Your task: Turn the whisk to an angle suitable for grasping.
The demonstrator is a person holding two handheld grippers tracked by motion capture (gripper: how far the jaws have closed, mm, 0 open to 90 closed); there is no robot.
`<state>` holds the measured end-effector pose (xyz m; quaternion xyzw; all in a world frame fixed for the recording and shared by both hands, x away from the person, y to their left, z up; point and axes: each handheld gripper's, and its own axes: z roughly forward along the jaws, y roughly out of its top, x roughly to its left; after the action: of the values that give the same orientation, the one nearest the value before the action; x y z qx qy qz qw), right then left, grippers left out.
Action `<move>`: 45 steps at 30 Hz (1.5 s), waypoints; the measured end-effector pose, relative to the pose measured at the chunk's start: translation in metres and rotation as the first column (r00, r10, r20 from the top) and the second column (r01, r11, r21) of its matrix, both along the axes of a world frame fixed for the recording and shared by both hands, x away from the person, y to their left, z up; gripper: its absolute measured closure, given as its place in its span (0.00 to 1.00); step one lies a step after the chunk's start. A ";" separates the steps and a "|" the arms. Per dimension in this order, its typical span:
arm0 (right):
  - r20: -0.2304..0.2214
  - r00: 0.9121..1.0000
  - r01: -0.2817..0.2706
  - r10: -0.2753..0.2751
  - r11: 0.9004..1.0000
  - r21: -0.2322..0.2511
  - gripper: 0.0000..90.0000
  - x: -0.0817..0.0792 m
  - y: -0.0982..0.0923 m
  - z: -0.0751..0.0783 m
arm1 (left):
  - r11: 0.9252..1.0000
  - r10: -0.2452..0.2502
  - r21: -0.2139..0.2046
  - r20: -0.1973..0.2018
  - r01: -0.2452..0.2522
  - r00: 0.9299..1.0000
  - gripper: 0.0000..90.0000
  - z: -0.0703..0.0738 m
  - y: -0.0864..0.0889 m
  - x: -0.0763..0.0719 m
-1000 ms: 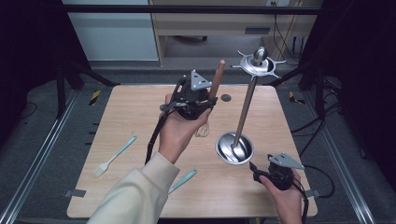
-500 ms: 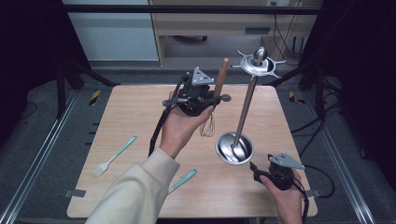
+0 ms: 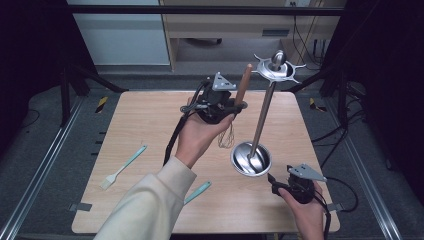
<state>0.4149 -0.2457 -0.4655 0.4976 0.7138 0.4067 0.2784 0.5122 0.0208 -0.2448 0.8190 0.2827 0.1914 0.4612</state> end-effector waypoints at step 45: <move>0.062 0.998 0.004 -0.004 1.000 0.001 0.45 -0.007 0.006 0.017 | 1.000 -0.027 0.011 0.052 0.026 0.998 0.41 -0.012 0.013 -0.016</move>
<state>0.4074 -0.2394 -0.4481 0.4863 0.7037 0.4216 0.3011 0.4961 0.0334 -0.2565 0.8197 0.2587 0.2080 0.4667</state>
